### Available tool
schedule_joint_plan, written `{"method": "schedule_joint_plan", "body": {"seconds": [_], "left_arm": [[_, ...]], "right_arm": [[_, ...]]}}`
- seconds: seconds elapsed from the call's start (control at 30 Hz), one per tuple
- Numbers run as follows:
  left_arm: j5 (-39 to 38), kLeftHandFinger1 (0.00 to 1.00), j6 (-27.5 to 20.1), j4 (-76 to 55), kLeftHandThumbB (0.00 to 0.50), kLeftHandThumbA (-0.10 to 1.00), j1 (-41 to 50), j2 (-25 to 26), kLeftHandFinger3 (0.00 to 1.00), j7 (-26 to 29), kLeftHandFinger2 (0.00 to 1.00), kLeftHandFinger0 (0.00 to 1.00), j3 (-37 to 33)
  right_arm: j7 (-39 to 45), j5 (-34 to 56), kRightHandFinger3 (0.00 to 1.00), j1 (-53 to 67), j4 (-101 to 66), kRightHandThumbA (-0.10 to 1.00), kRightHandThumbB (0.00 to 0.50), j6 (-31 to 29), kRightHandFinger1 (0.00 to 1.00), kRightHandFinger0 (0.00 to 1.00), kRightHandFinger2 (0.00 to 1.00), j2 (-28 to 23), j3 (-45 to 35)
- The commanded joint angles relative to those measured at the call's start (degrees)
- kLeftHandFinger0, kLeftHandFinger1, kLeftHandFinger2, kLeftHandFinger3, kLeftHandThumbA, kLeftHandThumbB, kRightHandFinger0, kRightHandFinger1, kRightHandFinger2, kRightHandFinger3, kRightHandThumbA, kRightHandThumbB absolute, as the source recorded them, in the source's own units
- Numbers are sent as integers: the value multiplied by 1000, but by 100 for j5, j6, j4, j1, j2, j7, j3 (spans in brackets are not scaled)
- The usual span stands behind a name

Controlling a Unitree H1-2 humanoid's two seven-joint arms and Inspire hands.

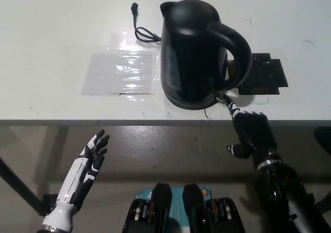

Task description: A kettle is kept at the center of the table close to the robot and the robot uses its right index finger to press downwards on the transparent start boiling button

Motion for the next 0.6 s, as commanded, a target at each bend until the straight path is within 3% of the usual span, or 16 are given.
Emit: {"method": "schedule_joint_plan", "body": {"seconds": [0.0,0.17,0.27,0.3,0.33,0.37,0.4,0.43,0.47,0.53,0.57], "left_arm": [[-12,1000,-177,-131,400,924,-91,113,1000,-73,1000,1000,25],[30,1000,-151,-158,400,928,-89,108,1000,-45,1000,1000,32],[13,1000,-129,-155,400,930,-110,127,1000,-61,1000,1000,37],[29,1000,-149,-144,395,936,-116,132,1000,-57,1000,1000,37],[31,1000,-161,-137,393,936,-117,132,1000,-56,1000,1000,36],[12,1000,-176,-126,392,933,-112,128,1000,-59,1000,1000,38],[13,1000,-181,-115,393,930,-101,118,1000,-55,1000,1000,33],[40,1000,-179,-121,394,930,-88,106,1000,-42,1000,1000,25],[41,1000,-197,-112,392,932,-88,111,1000,-44,1000,1000,25],[14,1000,-161,-129,396,930,-93,113,1000,-56,1000,1000,29],[16,1000,-166,-124,394,929,-92,115,1000,-57,1000,1000,29]], "right_arm": [[0,23,1000,-208,63,1000,294,111,0,0,16,-10,133],[-73,12,1000,-172,-54,1000,300,110,0,0,11,-39,176],[-331,139,1000,-87,-261,1000,275,-105,0,0,4,-55,106],[-410,213,1000,-49,-366,1000,275,-194,0,0,27,-54,72],[-457,268,1000,-19,-433,1000,284,-254,45,13,147,-51,48],[-477,314,1000,8,-501,1000,285,-291,7,1,185,-50,35],[-327,523,1000,87,-720,1000,312,-370,478,396,703,-49,-9],[-212,619,1000,138,-859,1000,311,-382,589,500,813,-58,-22],[-198,724,1000,187,-958,1000,321,-453,802,698,1000,-49,-33],[-48,1032,1000,303,-1220,1000,344,-562,976,915,1000,-15,-62],[41,1110,1000,348,-1331,1000,349,-525,1000,975,1000,-1,-66]]}}
